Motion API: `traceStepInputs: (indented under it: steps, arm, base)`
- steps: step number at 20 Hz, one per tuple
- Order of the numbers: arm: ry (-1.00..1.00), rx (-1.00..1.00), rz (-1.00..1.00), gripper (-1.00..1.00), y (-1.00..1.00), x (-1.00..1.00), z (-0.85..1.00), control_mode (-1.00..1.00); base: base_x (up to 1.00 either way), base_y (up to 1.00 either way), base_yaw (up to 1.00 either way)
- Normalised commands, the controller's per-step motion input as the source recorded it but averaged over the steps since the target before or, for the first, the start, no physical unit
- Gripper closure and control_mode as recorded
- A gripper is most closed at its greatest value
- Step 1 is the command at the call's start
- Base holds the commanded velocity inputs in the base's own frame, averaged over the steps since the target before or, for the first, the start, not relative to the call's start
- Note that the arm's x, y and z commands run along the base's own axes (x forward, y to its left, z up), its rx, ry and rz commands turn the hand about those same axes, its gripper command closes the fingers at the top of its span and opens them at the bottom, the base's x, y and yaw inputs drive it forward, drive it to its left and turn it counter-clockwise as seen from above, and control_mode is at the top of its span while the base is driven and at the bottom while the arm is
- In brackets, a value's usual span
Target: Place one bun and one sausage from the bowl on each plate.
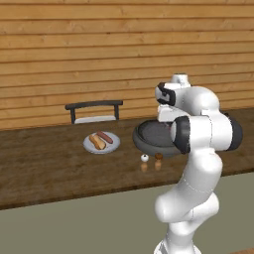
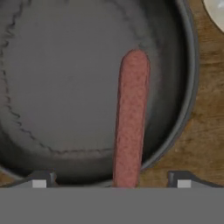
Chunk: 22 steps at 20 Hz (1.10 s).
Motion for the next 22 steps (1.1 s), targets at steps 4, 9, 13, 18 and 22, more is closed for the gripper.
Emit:
traceStepInputs:
  steps: [4,9,13,18,22]
  arm:
    - [0.0,0.03,0.0,-1.0,-0.33,0.17,-0.53,-1.0]
    - [0.0,0.0,0.0,-1.0,0.0,0.18,-0.46,-1.0]
    - [0.0,0.0,0.0,-1.0,0.0,0.08,-0.43,-1.0]
    - [0.0,0.0,0.01,-1.0,0.05,-0.01,-0.34,-1.0]
    - [-0.01,0.0,0.07,-1.0,0.29,-0.15,-0.09,-1.0]
  base:
    - [0.0,0.0,0.0]
    - [0.0,0.0,0.0]
    - [0.0,0.0,0.0]
    - [0.0,0.0,0.0]
    - [0.0,0.0,0.0]
